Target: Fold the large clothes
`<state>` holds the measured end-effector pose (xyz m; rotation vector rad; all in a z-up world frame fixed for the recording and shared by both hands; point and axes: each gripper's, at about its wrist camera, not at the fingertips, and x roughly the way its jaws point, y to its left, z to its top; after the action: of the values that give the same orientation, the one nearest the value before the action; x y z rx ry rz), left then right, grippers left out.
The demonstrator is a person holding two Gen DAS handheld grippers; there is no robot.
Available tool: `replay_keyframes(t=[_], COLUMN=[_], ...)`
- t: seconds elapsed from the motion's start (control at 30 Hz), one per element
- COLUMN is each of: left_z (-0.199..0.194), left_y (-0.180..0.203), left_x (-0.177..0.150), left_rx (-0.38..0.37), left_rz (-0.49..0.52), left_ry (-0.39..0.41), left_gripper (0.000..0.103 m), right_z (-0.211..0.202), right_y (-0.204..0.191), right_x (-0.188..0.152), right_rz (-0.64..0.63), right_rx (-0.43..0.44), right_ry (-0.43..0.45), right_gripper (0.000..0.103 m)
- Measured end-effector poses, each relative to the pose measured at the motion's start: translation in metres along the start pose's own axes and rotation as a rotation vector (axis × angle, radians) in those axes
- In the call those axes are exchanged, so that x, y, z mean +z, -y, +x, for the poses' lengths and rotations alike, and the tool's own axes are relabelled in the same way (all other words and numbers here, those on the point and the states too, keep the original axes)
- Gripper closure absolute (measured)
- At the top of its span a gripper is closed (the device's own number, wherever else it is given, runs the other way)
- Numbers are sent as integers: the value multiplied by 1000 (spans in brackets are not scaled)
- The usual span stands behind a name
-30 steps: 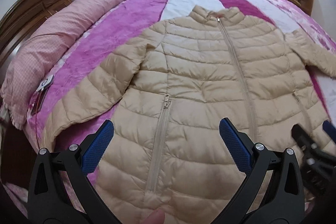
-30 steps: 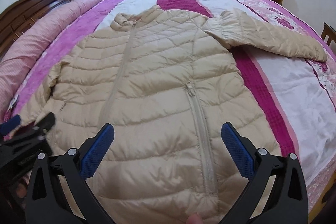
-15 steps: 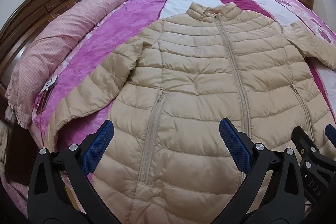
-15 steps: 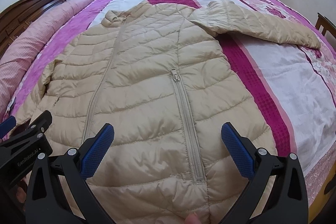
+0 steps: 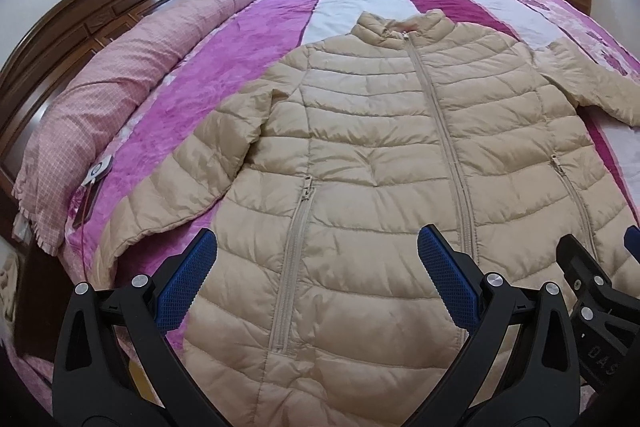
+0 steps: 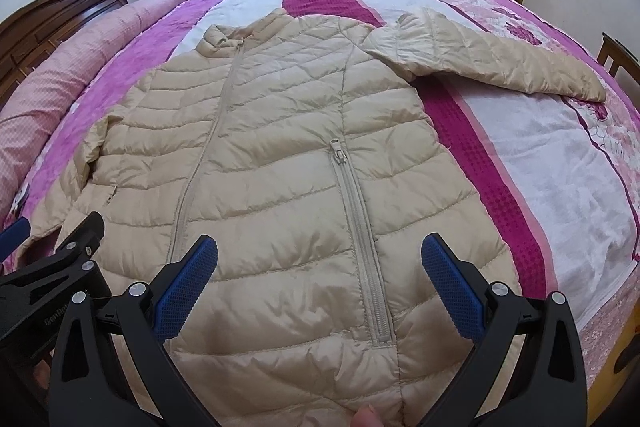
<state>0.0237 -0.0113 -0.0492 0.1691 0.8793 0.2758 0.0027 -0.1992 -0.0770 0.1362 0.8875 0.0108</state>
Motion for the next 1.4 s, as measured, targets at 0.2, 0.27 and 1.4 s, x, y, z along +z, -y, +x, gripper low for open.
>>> replay_keyframes(t=[0.2, 0.27, 1.4], left_z=[0, 0, -8], left_y=[2, 3, -7], left_x=[1, 1, 1], left_rx=[-31, -32, -16], left_rz=[14, 18, 8], left_ry=[-11, -12, 0], left_gripper=[3, 3, 3], right_z=[-4, -4, -12], right_y=[-1, -1, -7], right_x=[-1, 0, 0], right_rz=[-6, -5, -12], right_rx=[-7, -11, -6], right_ry=[12, 11, 19], right_gripper=[5, 5, 5])
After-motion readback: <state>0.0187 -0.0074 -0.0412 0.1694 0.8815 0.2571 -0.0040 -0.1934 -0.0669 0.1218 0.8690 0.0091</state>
